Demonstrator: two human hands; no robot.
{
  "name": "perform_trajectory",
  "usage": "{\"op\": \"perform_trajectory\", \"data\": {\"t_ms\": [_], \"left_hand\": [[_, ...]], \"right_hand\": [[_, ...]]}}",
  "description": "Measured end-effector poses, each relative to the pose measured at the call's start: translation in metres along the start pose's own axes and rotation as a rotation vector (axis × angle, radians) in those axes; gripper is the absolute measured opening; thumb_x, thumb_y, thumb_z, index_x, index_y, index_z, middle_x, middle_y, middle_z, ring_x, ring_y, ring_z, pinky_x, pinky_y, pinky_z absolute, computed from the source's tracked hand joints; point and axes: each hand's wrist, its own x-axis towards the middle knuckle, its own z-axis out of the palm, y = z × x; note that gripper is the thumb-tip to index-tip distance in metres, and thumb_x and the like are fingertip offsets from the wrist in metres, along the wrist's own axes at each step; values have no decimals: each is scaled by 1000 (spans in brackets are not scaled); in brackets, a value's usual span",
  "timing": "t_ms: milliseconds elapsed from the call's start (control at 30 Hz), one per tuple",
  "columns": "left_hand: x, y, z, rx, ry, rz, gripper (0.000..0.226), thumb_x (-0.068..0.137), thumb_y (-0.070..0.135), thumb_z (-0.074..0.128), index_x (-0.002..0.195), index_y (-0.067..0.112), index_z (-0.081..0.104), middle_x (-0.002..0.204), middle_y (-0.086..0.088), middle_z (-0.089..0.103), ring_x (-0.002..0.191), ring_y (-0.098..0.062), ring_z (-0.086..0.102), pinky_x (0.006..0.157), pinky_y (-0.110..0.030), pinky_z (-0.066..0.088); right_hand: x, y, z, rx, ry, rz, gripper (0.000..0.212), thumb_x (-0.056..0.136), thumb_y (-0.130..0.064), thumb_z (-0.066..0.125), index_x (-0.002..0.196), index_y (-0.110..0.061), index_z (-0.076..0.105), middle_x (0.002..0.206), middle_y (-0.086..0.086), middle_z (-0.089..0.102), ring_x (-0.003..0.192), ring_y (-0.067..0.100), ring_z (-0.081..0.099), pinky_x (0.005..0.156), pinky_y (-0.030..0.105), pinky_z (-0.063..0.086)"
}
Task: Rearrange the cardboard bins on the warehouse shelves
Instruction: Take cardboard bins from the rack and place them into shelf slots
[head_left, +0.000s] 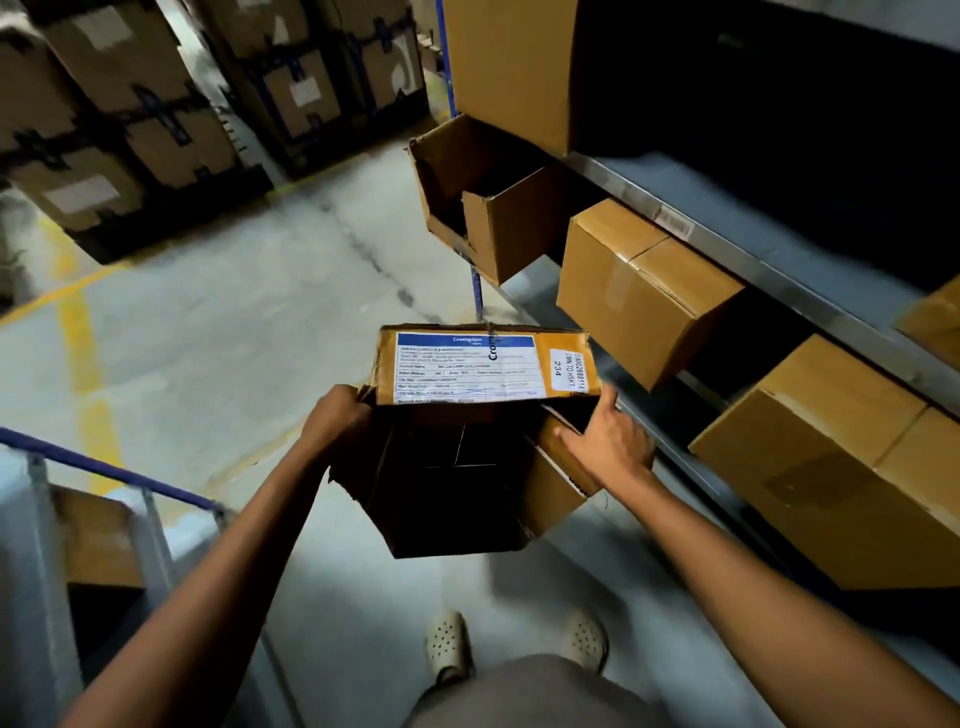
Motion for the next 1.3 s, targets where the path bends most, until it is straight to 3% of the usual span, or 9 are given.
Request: {"op": "perform_trajectory", "data": {"t_ms": [133, 300, 433, 600, 733, 867, 1100, 1200, 1300], "left_hand": [[-5, 8, -8, 12, 8, 56, 22, 86, 25, 58, 85, 4, 63, 85, -18, 68, 82, -34, 66, 59, -31, 41], [-5, 4, -24, 66, 41, 70, 20, 87, 22, 55, 85, 3, 62, 85, -18, 67, 80, -35, 64, 61, -31, 42], [-2, 0, -31, 88, 30, 80, 17, 88, 18, 53, 86, 2, 58, 87, -18, 63, 85, -37, 63, 65, -32, 41], [4, -8, -36, 105, -16, 110, 19, 89, 19, 54, 89, 1, 60, 87, -17, 64, 81, -33, 62, 63, -31, 41], [10, -7, -39, 161, -43, 179, 21, 86, 21, 53, 93, 3, 61, 92, -17, 65, 82, -34, 61, 67, -32, 44], [8, 8, -38, 275, -14, 283, 17, 87, 26, 53, 91, 11, 60, 95, -12, 64, 84, -32, 60, 67, -31, 42], [3, 36, -39, 542, 129, 628, 35, 92, 43, 53, 90, 11, 65, 92, -13, 66, 80, -33, 61, 64, -31, 41], [-6, 49, -44, 715, 105, 845, 30, 94, 38, 53, 96, 14, 70, 81, -7, 59, 67, -24, 53, 58, -30, 39], [-14, 58, -44, 853, 91, 1031, 19, 92, 28, 54, 91, 16, 69, 79, -5, 59, 67, -22, 51, 60, -31, 40]], "right_hand": [[-3, -5, 5, 61, 44, 69, 101, 72, -52, 77, 143, -20, 13, 119, 15, 58, 104, 34, 61, 80, 43, 50], [-1, -7, 1, 27, 110, 105, 45, 87, -17, 65, 126, -17, 42, 115, 15, 63, 108, 35, 60, 88, 45, 47], [-7, -25, -4, -3, 101, 98, 43, 86, -17, 65, 123, -13, 43, 116, 15, 62, 110, 35, 59, 89, 45, 46], [-16, -48, -1, -23, 77, 46, 89, 82, -29, 71, 145, -18, 9, 136, 22, 44, 117, 38, 52, 89, 48, 47], [-32, -82, 7, -153, 106, -103, 119, 75, -45, 74, 151, -20, -14, 158, 23, -2, 144, 44, 9, 111, 61, 22], [-46, -120, 10, -218, 43, -309, 127, 73, -61, 71, 150, -20, -21, 159, 18, -17, 147, 39, -9, 113, 64, 6], [-58, -175, 11, -272, 110, -466, 113, 76, -64, 63, 154, -15, -1, 162, 12, -9, 149, 30, -9, 116, 62, 2], [-56, -192, 4, -239, 46, -424, 75, 77, -50, 69, 138, -14, 42, 149, 13, 39, 143, 31, 29, 116, 59, 15], [-56, -197, -6, -84, 11, -279, 33, 78, -35, 68, 106, -19, 60, 104, 6, 66, 102, 28, 63, 93, 43, 49]]}}
